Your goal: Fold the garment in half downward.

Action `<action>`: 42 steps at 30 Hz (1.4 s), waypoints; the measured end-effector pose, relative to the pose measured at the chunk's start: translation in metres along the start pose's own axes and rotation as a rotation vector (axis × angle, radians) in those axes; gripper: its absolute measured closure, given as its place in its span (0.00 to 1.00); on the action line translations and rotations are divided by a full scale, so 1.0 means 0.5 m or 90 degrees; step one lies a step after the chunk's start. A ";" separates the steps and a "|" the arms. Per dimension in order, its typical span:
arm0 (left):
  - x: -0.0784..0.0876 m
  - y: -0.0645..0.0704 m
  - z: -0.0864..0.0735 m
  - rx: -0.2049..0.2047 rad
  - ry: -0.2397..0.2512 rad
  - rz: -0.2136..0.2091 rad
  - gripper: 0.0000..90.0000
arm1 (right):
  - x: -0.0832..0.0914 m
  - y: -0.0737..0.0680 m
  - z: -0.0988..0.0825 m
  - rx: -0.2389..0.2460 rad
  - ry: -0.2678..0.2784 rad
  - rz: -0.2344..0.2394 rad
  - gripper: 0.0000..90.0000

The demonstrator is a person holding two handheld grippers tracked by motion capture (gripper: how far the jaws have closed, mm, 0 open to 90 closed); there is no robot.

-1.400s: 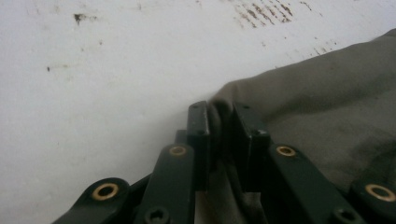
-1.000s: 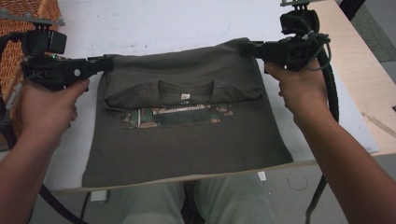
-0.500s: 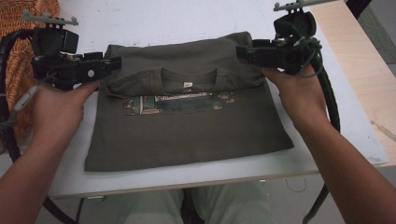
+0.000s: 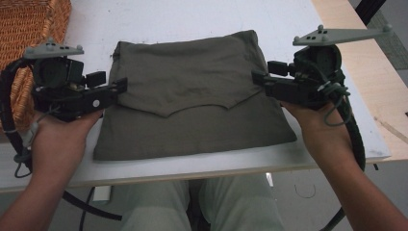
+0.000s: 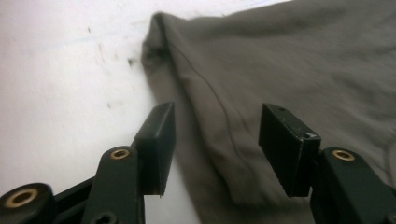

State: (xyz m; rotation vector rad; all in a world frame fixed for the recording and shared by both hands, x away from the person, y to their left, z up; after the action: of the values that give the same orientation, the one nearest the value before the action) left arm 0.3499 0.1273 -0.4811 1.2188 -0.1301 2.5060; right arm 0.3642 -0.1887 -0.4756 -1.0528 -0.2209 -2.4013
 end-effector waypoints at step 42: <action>0.114 0.065 -0.106 0.000 0.015 -0.095 0.95 | 0.122 -0.073 -0.096 -0.003 -0.007 0.036 0.98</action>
State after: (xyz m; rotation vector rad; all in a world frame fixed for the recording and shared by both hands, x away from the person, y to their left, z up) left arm 0.2666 0.1243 -0.4680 1.1547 -0.0326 2.3903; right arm 0.2798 -0.1969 -0.4625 -1.0604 -0.1878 -2.3468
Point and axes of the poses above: each handheld gripper's, and its own axes: x roughly backward along the jaws, z roughly out of its top, y roughly to its right, the point moved 7 cm from there along -x, roughly forward along the jaws, and after that the axes turned 12 degrees about -y, right-handed, at the moved point
